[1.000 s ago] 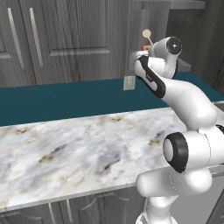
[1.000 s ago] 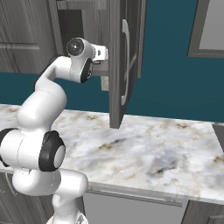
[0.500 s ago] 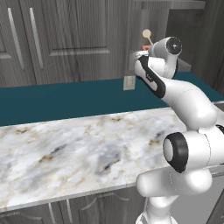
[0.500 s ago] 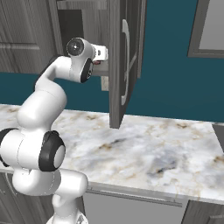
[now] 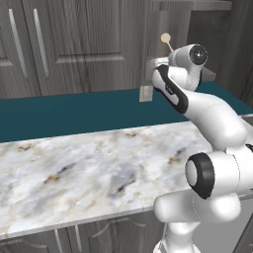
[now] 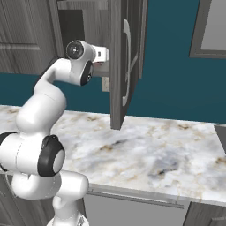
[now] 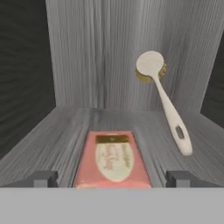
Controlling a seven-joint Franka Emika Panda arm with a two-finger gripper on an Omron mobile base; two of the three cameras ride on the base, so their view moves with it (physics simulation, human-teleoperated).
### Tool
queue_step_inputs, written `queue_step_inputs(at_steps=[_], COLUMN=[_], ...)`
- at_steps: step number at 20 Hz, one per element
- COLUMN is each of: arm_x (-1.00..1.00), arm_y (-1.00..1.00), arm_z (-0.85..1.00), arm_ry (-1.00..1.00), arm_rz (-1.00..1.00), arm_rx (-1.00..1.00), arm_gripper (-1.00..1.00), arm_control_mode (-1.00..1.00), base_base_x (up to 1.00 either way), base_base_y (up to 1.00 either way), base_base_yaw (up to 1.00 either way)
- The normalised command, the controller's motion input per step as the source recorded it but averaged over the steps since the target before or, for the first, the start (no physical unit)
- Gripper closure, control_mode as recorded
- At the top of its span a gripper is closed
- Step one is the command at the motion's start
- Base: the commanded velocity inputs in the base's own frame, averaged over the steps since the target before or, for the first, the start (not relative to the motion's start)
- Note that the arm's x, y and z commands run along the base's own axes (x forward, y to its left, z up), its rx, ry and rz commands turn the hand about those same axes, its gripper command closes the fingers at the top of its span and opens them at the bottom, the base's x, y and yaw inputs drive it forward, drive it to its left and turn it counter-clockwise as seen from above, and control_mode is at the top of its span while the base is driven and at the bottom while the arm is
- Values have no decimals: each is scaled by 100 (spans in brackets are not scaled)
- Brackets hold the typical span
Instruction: Pick up the bar soap and dish brush from the sink, and place them back in the cabinet, and close the cabinet door.
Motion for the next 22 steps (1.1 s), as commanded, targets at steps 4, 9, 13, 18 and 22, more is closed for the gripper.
queue_step_inputs(at_steps=[4, 9, 13, 18, 22], arm_x=[-28, -28, -31, -25, -20], arm_y=[0, 0, 0, 0, 0], arm_z=[0, 8, 24, 31, 22], arm_ry=[-5, -3, -5, -11, -6], arm_rz=[0, 0, 0, 0, 0], arm_rx=[0, 0, 0, 0, 0], arm_gripper=[-100, -100, -100, -100, -100], arm_control_mode=[-100, -100, -100, -100, -100], base_base_x=[0, 0, 0, 0, 0], base_base_y=[0, 0, 0, 0, 0], base_base_yaw=[0, 0, 0, 0, 0])
